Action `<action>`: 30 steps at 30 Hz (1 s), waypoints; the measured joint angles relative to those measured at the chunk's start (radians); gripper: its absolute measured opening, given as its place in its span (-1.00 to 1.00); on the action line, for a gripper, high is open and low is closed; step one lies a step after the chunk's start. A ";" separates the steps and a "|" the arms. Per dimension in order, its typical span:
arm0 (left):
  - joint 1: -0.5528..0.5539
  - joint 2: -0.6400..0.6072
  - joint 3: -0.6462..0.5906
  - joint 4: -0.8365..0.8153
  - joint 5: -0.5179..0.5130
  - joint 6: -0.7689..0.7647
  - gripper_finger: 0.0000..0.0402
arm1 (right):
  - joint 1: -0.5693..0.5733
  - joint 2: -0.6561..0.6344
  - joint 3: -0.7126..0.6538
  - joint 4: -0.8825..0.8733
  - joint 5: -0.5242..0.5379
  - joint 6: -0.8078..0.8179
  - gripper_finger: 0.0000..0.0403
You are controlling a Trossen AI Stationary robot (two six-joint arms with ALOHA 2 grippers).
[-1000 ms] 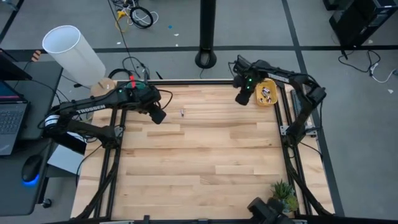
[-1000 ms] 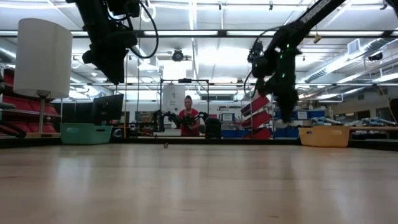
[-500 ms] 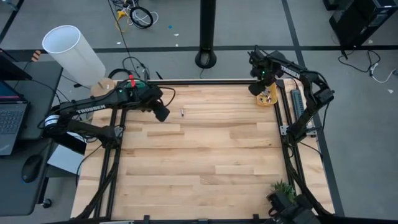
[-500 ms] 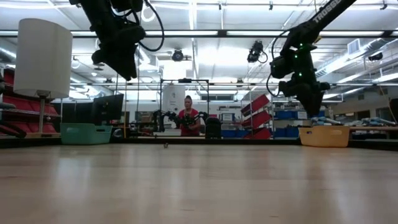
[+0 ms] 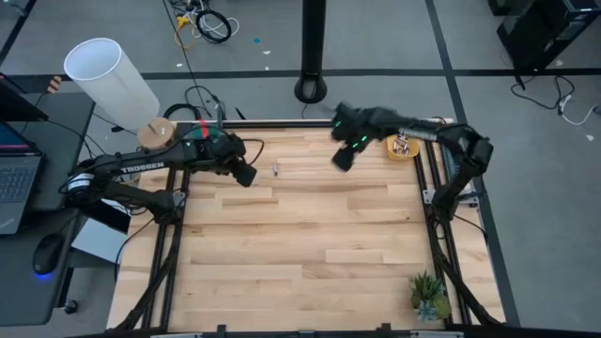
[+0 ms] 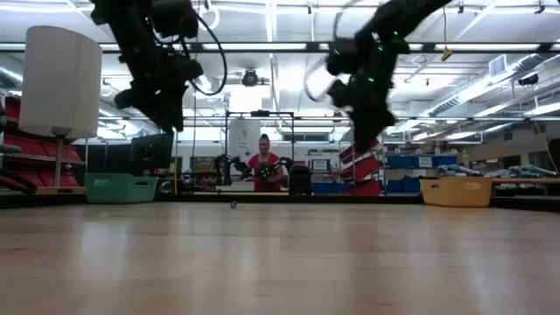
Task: Sort batteries
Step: Put the silver battery into the yellow bin
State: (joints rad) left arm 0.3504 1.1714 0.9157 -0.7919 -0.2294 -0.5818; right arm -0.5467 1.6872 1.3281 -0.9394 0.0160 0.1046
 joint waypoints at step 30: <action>0.011 0.332 -0.071 0.403 0.154 -0.148 -0.21 | 0.145 0.086 0.355 0.100 0.007 0.133 -0.26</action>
State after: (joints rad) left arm 0.3611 1.5033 0.8452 -0.3888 -0.0757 -0.7302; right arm -0.4013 1.7734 1.6833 -0.8395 0.0226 0.2379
